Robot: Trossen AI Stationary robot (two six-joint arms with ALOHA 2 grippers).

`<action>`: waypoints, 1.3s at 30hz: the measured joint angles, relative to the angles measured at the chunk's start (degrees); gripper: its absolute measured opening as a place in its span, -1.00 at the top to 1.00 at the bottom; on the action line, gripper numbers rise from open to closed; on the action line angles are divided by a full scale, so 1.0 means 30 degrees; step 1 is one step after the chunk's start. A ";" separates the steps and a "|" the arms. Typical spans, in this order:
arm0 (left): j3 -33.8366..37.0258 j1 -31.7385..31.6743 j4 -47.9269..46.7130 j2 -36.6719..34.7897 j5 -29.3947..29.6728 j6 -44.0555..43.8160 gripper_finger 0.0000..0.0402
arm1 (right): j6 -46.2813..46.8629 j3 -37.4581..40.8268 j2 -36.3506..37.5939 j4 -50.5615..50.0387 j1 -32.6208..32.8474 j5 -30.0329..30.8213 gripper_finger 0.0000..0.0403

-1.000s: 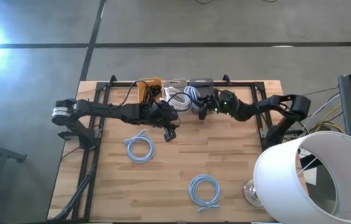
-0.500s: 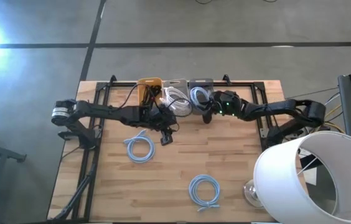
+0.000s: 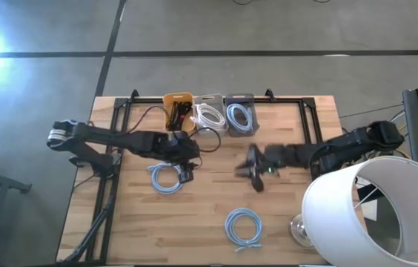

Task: Pick & Place USB Port
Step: Put the bottom blue display cable into the black bin

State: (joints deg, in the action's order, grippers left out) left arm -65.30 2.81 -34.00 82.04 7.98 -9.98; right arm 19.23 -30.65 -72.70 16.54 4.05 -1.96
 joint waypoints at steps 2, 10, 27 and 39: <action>0.0110 0.0231 0.0113 -0.0585 0.0548 -0.0499 0.13 | 0.0685 0.0000 -0.0637 0.0028 0.1819 0.0001 0.41; 0.1767 0.0334 0.0845 -0.2732 0.3987 -0.1934 0.13 | 0.5466 -0.0889 -0.4025 -0.1821 0.6442 0.0155 0.41; 0.4374 0.0327 0.1185 -0.4359 0.4029 -0.3409 0.13 | 0.3507 -0.4736 -0.9764 -0.3745 0.7914 0.0429 0.41; 0.4700 0.0320 0.1346 -0.4328 0.4030 -0.3726 0.13 | 0.0994 -0.5790 -0.8752 -0.5621 0.8284 0.1427 0.41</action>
State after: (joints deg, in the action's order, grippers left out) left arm -51.20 3.77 -29.96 69.06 20.07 -21.16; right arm 22.21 -48.03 -98.95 -0.33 28.90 2.32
